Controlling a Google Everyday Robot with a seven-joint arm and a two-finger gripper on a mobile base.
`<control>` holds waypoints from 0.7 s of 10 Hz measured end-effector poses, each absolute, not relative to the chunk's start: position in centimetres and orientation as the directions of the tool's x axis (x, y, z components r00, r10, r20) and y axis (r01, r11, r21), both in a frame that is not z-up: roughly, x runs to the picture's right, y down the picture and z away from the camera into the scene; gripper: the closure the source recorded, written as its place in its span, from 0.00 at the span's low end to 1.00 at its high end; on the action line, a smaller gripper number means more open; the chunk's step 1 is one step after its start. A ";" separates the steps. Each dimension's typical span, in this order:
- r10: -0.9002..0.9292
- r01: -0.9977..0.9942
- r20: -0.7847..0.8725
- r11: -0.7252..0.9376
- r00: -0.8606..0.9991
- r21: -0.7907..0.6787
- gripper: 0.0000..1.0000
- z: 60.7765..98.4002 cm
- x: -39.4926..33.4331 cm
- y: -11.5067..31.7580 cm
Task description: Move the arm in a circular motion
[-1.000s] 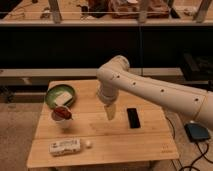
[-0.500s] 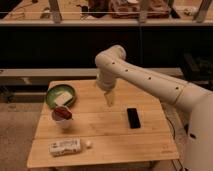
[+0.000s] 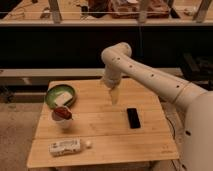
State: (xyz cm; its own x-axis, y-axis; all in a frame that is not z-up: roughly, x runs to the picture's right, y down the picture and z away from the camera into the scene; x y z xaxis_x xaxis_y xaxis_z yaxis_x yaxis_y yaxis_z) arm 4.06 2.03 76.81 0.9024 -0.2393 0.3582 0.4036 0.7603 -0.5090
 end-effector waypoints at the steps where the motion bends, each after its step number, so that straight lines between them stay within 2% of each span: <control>1: -0.193 0.359 0.341 0.765 0.920 -0.535 0.20 76.3 6.8 2.5; 4: -0.090 0.256 0.297 0.770 0.950 -0.585 0.20 75.9 10.6 2.7; 7: -0.059 0.232 0.295 0.769 0.954 -0.596 0.20 74.5 10.7 4.6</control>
